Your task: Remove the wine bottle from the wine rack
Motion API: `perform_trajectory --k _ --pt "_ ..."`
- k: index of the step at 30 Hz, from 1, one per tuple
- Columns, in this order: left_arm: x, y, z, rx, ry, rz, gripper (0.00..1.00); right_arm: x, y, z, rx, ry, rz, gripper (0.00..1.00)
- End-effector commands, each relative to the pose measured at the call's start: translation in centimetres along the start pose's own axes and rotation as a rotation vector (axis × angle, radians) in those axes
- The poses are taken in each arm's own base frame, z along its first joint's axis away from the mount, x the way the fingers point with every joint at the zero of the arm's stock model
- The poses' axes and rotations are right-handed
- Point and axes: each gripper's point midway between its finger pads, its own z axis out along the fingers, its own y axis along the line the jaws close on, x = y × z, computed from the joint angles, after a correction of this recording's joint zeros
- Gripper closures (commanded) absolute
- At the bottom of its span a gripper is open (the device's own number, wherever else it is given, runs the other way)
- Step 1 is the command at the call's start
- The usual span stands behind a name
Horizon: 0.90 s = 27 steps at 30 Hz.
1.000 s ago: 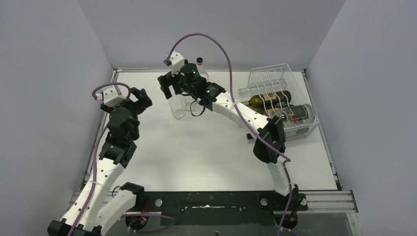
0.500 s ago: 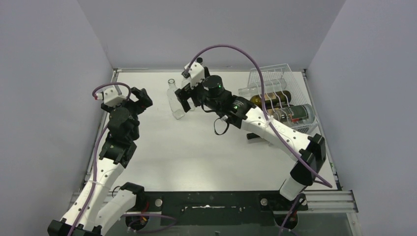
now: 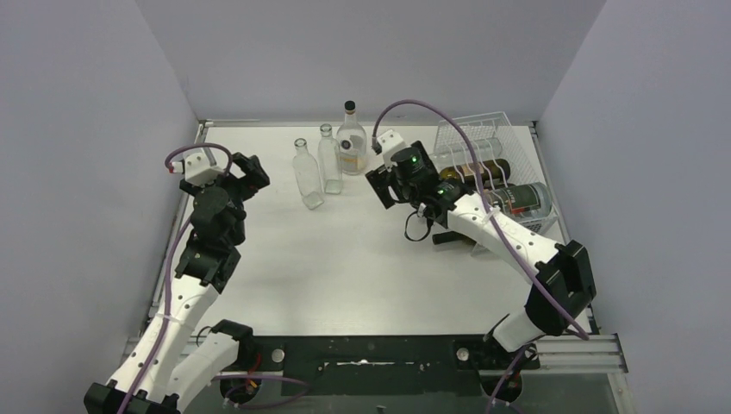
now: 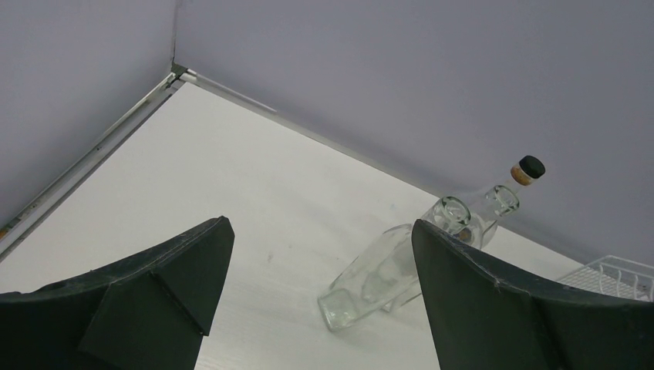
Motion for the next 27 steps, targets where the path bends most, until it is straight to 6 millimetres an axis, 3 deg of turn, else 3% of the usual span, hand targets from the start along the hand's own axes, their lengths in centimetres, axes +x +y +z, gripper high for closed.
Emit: perform_trajectory --k 1,6,8,12,14,20,23,27 --pt "-1.3 -1.0 0.0 0.036 -0.042 -0.032 0.12 1.2 -5.6 -1.0 0.17 0.056 -0.037 0.02" --pt "-1.3 -1.4 -0.1 0.05 -0.038 -0.034 0.12 4.5 -9.0 0.6 0.174 0.194 -0.101 0.02" --pt "-1.3 -1.4 -0.2 0.05 -0.039 -0.035 0.12 4.9 -10.6 1.0 0.183 0.226 -0.091 0.02" --pt "-1.5 -1.5 -0.3 0.053 -0.041 -0.038 0.12 4.7 -11.8 2.1 0.183 0.227 -0.145 0.02" --pt "-1.7 -1.6 -0.5 0.057 -0.046 -0.041 0.12 4.3 -11.9 2.9 0.166 0.226 -0.184 0.0" --pt "-1.7 -1.3 -0.5 0.047 -0.057 -0.03 0.12 3.1 -11.4 4.9 0.07 0.225 -0.264 0.09" --pt "-1.3 -1.4 -0.3 0.044 -0.041 -0.026 0.11 4.1 -10.2 5.3 -0.009 0.281 -0.306 0.13" --pt "-2.2 -1.9 -1.1 0.092 -0.078 -0.033 0.11 4.7 -7.7 4.2 -0.136 0.28 -0.338 0.14"
